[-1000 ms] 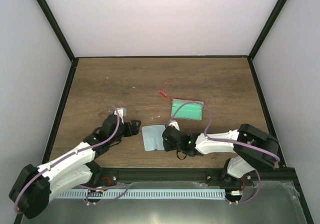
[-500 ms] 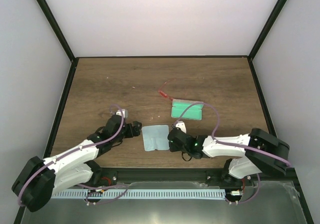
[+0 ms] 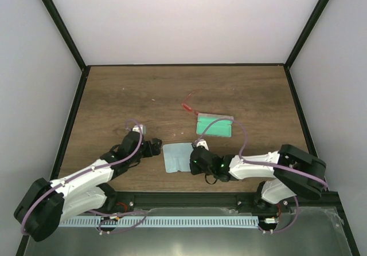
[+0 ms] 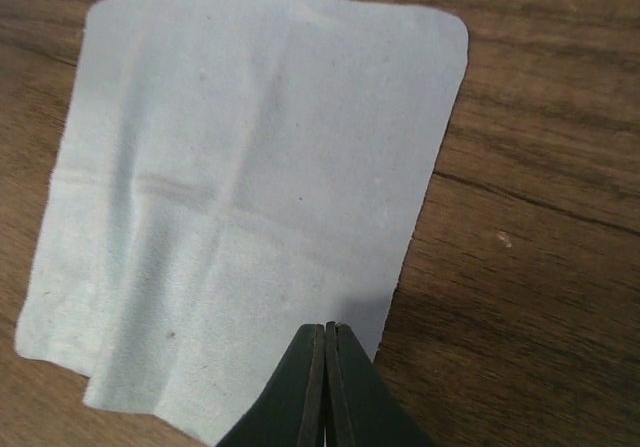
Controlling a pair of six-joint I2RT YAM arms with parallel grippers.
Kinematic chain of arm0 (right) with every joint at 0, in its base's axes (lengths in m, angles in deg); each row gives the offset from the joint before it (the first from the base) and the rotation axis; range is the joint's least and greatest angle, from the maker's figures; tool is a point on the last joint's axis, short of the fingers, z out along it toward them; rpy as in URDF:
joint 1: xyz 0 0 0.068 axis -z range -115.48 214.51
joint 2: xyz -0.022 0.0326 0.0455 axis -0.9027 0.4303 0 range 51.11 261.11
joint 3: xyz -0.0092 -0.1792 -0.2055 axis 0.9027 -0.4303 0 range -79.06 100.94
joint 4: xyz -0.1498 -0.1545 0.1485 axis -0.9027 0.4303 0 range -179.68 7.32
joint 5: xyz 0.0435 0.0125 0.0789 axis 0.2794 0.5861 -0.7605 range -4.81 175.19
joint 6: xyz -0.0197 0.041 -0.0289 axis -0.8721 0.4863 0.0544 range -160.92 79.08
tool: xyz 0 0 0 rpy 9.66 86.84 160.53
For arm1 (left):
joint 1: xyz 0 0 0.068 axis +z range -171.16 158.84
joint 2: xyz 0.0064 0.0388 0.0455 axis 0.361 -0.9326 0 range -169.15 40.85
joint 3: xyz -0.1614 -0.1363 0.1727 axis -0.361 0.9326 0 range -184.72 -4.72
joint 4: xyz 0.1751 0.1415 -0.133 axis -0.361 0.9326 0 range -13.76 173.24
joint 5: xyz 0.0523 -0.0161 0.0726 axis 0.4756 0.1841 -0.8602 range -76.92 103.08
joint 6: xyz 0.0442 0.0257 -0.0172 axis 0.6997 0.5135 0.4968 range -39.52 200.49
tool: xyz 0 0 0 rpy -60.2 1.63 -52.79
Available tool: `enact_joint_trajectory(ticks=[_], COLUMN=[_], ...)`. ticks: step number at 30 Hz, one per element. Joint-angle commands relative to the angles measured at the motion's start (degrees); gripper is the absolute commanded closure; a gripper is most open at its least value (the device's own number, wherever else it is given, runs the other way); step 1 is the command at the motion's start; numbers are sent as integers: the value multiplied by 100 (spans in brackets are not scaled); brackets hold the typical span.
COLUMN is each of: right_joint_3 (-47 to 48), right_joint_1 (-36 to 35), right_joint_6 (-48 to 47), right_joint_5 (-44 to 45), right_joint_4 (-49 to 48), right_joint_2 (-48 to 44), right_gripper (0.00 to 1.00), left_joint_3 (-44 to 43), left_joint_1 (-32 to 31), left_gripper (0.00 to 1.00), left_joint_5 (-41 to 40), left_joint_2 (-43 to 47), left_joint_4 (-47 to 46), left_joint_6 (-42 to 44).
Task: Organize the sunglasses
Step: Adjust the glasses cleaning cloth at the center of the board.
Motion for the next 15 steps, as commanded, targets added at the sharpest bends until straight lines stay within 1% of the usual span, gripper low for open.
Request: enact_joint_trajectory(ticks=[1, 4, 9, 15], right_joint_3=[-80, -276, -556, -614], right_joint_1=[-23, -20, -20, -22], right_joint_6=[108, 259, 463, 562], right_joint_5=[-27, 36, 196, 412], right_joint_4=[-335, -327, -172, 234], right_joint_2=[232, 249, -49, -378], right_gripper=[99, 99, 99, 98], left_joint_3=[-80, -81, -89, -95], left_joint_1=[-28, -30, -41, -42], left_gripper=[3, 3, 3, 3], left_joint_5=[-50, -32, -7, -19], left_joint_2=[-43, -58, -113, -184], left_joint_4=[-51, -68, -84, -99], left_joint_6=[43, 35, 48, 71])
